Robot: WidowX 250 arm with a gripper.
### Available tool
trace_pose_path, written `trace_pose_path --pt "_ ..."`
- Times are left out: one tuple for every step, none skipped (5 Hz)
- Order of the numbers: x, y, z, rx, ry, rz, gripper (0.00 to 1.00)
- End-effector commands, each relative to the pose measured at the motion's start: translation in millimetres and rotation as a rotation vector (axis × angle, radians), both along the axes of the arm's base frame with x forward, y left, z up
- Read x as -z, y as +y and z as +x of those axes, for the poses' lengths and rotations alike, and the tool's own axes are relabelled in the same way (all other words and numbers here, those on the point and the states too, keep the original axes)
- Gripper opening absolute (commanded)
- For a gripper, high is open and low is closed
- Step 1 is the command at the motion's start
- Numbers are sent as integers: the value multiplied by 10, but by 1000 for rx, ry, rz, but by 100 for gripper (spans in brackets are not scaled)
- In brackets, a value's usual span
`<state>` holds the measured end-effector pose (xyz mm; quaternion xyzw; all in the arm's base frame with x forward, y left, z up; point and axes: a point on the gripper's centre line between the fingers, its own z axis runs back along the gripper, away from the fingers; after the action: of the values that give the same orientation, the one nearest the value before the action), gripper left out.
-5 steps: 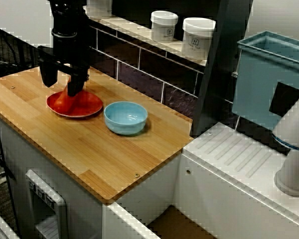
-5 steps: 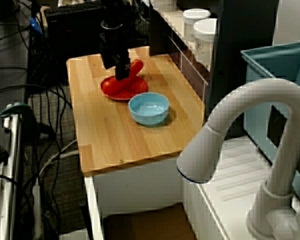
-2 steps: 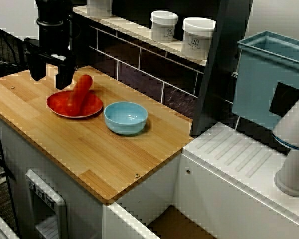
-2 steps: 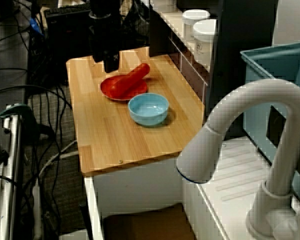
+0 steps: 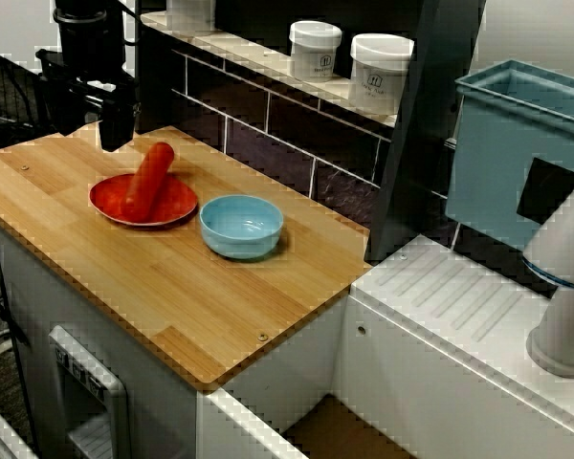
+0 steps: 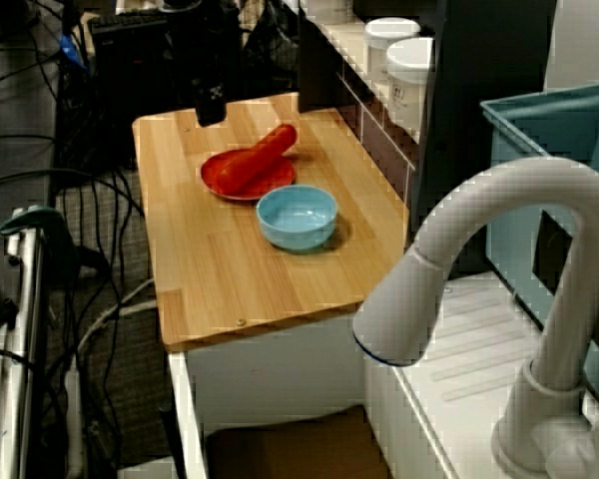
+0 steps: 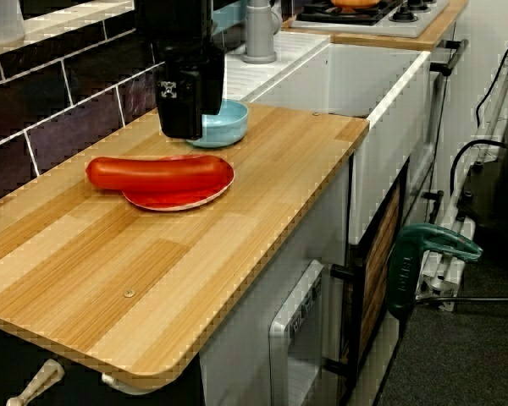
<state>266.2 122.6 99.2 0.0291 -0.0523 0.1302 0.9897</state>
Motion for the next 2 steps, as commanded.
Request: trace_pose_path --pt "-127 -218 -88 51 -76 67 100" --pt "-126 -325 -35 43 -82 63 100"
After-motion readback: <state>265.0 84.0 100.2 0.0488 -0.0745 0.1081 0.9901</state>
